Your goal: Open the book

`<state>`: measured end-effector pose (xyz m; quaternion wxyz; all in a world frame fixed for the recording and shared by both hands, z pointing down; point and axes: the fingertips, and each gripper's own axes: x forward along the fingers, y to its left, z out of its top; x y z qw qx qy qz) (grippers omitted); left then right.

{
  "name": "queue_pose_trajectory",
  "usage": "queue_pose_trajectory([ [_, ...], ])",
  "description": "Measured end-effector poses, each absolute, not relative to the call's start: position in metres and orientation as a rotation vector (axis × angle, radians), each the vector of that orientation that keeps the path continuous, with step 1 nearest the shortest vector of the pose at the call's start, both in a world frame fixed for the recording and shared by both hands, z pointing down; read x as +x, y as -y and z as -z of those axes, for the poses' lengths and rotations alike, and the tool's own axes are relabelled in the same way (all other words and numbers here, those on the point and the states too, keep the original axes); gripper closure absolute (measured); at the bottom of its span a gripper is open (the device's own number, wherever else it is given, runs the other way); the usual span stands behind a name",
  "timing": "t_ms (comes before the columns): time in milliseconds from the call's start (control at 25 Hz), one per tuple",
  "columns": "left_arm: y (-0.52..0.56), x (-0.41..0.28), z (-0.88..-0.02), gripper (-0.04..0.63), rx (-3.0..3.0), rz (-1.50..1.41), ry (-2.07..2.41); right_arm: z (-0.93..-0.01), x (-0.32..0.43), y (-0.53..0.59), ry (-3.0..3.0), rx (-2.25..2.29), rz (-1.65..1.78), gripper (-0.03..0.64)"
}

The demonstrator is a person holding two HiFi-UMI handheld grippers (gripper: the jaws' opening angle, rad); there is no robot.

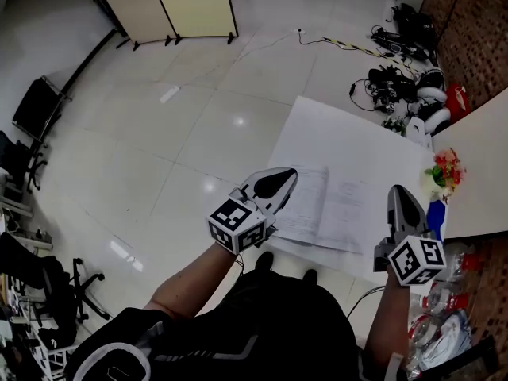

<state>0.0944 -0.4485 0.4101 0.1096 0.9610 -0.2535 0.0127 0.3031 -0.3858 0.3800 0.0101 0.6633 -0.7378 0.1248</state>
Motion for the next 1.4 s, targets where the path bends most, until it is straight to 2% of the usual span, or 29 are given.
queue_pose_trajectory([
  [280, 0.424, 0.141, -0.382, 0.597, 2.883, -0.023, 0.746, -0.372, 0.336, 0.357, 2.316, 2.024, -0.311, 0.607],
  [800, 0.365, 0.169, -0.353, 0.597, 2.897, -0.011, 0.897, -0.351, 0.377, 0.306, 2.399, 1.960, -0.192, 0.607],
  [1120, 0.306, 0.113, -0.330, 0.597, 2.929, 0.076, 0.878, -0.340, 0.328, 0.239, 2.331, 2.057, -0.151, 0.607],
  [1400, 0.238, 0.047, -0.339, 0.597, 2.933, 0.087, 0.788, -0.354, 0.255, 0.160, 2.265, 2.081, -0.186, 0.607],
])
